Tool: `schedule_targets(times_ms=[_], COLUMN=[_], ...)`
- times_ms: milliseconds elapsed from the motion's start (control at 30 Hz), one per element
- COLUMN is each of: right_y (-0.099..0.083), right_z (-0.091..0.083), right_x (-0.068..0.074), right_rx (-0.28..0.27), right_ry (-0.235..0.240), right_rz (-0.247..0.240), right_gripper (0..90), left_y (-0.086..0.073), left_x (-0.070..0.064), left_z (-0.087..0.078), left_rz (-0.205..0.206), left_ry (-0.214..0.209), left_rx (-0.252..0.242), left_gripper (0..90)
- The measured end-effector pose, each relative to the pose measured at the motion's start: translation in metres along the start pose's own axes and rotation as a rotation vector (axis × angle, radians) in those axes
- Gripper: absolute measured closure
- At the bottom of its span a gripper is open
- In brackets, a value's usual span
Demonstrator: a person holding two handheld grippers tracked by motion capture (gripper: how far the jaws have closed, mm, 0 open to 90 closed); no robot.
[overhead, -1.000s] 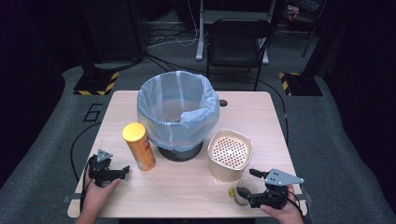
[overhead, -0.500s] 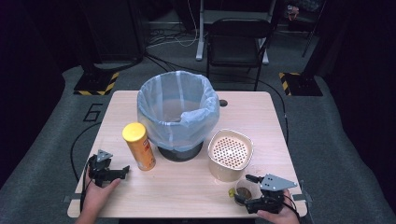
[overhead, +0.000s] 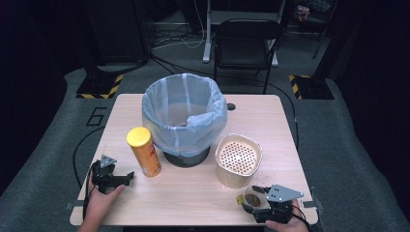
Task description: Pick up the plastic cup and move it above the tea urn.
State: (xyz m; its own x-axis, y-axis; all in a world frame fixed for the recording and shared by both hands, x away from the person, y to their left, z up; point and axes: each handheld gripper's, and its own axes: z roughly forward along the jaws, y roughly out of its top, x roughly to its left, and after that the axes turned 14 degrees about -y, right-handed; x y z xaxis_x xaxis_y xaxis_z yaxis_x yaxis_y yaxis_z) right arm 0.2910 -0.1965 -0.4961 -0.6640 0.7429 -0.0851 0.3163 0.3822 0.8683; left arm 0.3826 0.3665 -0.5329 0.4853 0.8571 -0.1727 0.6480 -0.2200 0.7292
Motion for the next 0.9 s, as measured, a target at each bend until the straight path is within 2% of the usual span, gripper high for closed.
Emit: schedule_targets(times_ms=[233,267,600,900], right_y=[0.002,0.003,0.006,0.012], right_z=[-0.001,-0.001,-0.003,-0.006], right_x=[0.0,0.001,0.001,0.002], right_rx=[0.007,0.008,0.003,-0.016], right_ry=[0.001,-0.005,-0.028,-0.006], right_rz=[0.008,-0.005,-0.018,-0.029], right_gripper=[25.2,25.0,26.0,27.3], left_y=[0.0,0.0,0.0,0.0], left_x=[0.0,0.0,0.0,0.0], left_z=[0.0,0.0,0.0,0.0], left_rz=[0.0,0.0,-0.003,0.0], left_ry=[0.0,0.0,-0.001,0.0], left_rx=[0.0,0.0,-0.001,0.0], left_gripper=[0.7,0.7,0.6,0.6])
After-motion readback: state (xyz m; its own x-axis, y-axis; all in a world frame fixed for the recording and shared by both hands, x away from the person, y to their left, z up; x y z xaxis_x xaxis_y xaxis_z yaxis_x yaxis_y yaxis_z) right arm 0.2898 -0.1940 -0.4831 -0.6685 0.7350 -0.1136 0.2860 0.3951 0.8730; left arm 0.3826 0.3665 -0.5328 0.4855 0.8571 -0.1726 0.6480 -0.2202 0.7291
